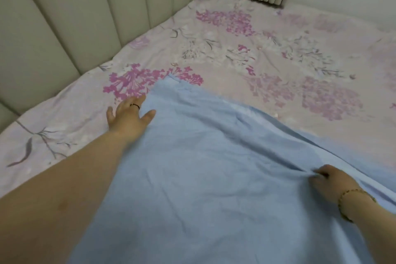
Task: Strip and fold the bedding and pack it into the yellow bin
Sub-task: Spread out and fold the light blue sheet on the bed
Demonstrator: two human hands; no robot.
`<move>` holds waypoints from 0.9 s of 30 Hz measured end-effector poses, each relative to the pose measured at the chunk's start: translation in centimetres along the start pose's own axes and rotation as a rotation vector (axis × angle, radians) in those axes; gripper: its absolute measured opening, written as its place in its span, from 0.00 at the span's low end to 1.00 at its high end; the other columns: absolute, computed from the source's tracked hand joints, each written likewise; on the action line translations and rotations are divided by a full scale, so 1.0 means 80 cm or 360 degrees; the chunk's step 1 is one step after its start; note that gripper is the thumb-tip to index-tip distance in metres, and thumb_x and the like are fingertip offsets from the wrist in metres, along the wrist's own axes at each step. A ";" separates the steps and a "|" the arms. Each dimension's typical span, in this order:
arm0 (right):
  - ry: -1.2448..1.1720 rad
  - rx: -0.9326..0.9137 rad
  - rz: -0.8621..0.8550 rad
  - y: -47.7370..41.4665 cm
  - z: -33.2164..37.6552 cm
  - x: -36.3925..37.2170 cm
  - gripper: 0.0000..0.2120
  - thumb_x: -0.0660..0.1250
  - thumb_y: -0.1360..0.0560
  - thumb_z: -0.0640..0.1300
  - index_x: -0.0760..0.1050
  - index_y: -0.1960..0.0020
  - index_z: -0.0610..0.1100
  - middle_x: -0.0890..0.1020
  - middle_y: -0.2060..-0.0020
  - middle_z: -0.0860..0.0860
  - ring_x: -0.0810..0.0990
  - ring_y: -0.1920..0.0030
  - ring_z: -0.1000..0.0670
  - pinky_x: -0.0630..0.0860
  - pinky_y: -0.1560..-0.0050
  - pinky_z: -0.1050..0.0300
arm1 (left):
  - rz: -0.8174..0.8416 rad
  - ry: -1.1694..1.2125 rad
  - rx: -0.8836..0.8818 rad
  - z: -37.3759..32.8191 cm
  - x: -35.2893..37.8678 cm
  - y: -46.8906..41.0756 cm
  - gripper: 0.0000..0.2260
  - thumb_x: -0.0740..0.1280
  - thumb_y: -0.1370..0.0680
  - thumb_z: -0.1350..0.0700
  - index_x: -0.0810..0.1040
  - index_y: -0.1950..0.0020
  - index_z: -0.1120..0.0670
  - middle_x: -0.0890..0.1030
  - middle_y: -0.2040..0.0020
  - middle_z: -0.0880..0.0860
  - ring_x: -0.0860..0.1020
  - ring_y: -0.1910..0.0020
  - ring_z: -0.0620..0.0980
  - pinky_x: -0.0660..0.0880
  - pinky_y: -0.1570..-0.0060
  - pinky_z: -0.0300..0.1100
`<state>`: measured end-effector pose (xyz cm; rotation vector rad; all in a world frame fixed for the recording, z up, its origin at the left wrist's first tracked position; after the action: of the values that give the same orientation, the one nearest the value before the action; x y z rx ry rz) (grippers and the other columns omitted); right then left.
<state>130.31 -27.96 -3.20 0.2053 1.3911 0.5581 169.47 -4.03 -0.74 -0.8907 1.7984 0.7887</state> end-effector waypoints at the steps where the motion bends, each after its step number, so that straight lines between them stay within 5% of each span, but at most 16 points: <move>1: 0.0107 -0.0017 0.0035 -0.003 0.008 0.013 0.07 0.60 0.22 0.43 0.71 0.46 0.43 0.76 0.42 0.41 0.75 0.44 0.41 0.71 0.48 0.52 | -0.0048 0.0013 -0.0049 0.029 0.003 -0.005 0.23 0.53 0.19 0.48 0.57 0.25 0.50 0.55 0.23 0.52 0.51 0.24 0.50 0.41 0.28 0.49; 8: 0.0124 -0.0399 -0.0222 -0.040 0.161 0.041 0.17 0.56 0.20 0.47 0.73 0.37 0.40 0.74 0.37 0.44 0.71 0.38 0.42 0.67 0.37 0.52 | -0.0092 -0.0337 -0.0026 0.171 0.031 -0.065 0.23 0.46 0.19 0.44 0.55 0.24 0.48 0.51 0.23 0.51 0.48 0.24 0.51 0.39 0.29 0.44; 12: -0.0266 -0.0549 -0.0297 -0.074 0.277 0.049 0.15 0.56 0.20 0.45 0.77 0.43 0.38 0.79 0.43 0.40 0.75 0.46 0.40 0.69 0.47 0.54 | -0.0460 -0.0222 0.0119 0.182 0.036 -0.072 0.32 0.43 0.27 0.42 0.69 0.30 0.54 0.65 0.28 0.59 0.62 0.28 0.59 0.30 0.36 0.29; 15: -0.0406 -0.0548 -0.0278 -0.111 0.358 0.059 0.17 0.59 0.21 0.48 0.72 0.36 0.41 0.76 0.38 0.42 0.72 0.38 0.41 0.68 0.40 0.54 | -0.0616 -0.0244 0.0258 0.184 0.033 -0.076 0.26 0.50 0.26 0.48 0.75 0.36 0.59 0.73 0.35 0.65 0.68 0.36 0.62 0.45 0.32 0.37; 18: -0.0172 -0.0591 -0.0254 -0.137 0.430 0.072 0.22 0.61 0.23 0.52 0.68 0.32 0.45 0.71 0.34 0.44 0.66 0.33 0.41 0.64 0.34 0.50 | -0.0720 -0.0242 0.0303 0.182 0.031 -0.073 0.25 0.52 0.26 0.49 0.76 0.38 0.60 0.75 0.37 0.66 0.66 0.38 0.60 0.56 0.39 0.48; 24: -0.0185 -0.0848 -0.0404 -0.147 0.506 0.070 0.09 0.62 0.24 0.44 0.77 0.47 0.42 0.76 0.44 0.44 0.71 0.40 0.42 0.67 0.44 0.56 | -0.0719 -0.0178 0.0323 0.183 0.032 -0.077 0.24 0.52 0.27 0.50 0.75 0.38 0.59 0.75 0.38 0.65 0.64 0.38 0.58 0.57 0.39 0.49; 27: -0.0462 -0.0952 -0.0438 -0.140 0.526 0.058 0.09 0.64 0.24 0.44 0.78 0.51 0.39 0.78 0.47 0.44 0.73 0.42 0.44 0.67 0.49 0.59 | -0.0694 -0.0166 0.0315 0.184 0.033 -0.079 0.22 0.52 0.27 0.50 0.72 0.37 0.57 0.75 0.38 0.65 0.64 0.38 0.58 0.49 0.32 0.41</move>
<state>174.07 -27.58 -4.49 -0.3707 0.9029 0.6586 180.77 4.09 -9.11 -1.0394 1.4862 0.3643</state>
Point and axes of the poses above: each hand's wrist, its own y-axis away from the middle knuckle, its own x-axis out of the palm, z = x × y, the point moved 10 cm from there along -y, towards the middle knuckle
